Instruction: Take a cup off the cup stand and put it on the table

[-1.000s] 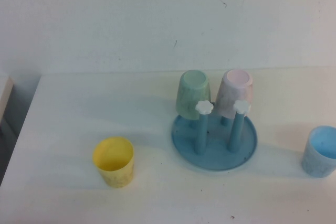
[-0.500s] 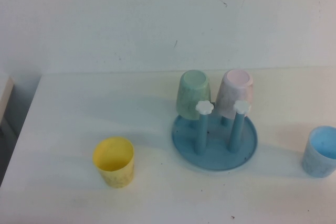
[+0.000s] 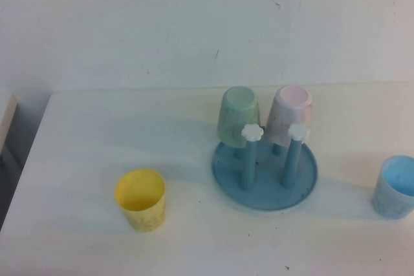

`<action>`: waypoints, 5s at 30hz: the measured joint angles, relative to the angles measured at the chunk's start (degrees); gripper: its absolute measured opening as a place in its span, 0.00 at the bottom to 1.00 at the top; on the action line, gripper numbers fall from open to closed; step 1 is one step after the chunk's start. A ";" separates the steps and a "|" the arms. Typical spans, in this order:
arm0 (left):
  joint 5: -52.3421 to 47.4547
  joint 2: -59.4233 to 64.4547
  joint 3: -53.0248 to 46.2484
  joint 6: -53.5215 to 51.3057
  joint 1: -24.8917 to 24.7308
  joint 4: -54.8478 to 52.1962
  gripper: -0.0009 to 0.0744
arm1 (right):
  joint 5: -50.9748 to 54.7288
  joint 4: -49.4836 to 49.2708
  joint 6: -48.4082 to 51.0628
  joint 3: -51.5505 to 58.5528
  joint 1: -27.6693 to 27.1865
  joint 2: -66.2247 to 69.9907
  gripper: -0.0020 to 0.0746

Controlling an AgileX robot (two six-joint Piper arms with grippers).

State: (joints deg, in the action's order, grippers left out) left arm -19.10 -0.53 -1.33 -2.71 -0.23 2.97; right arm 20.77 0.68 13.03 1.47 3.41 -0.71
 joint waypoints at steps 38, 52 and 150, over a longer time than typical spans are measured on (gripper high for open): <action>0.00 0.00 0.00 -0.12 0.00 0.00 0.01 | 8.65 -2.29 -1.97 -34.74 0.00 4.66 0.02; 0.00 0.00 0.00 -0.12 0.00 0.00 0.01 | 39.74 -7.33 7.73 -67.99 0.00 51.57 0.02; 0.00 0.00 0.00 -0.09 0.00 0.00 0.01 | 49.86 -11.27 10.62 -119.27 14.38 110.83 0.78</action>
State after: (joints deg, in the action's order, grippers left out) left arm -19.10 -0.53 -1.33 -2.80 -0.23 2.97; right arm 70.63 -10.59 23.64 -117.80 17.80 110.12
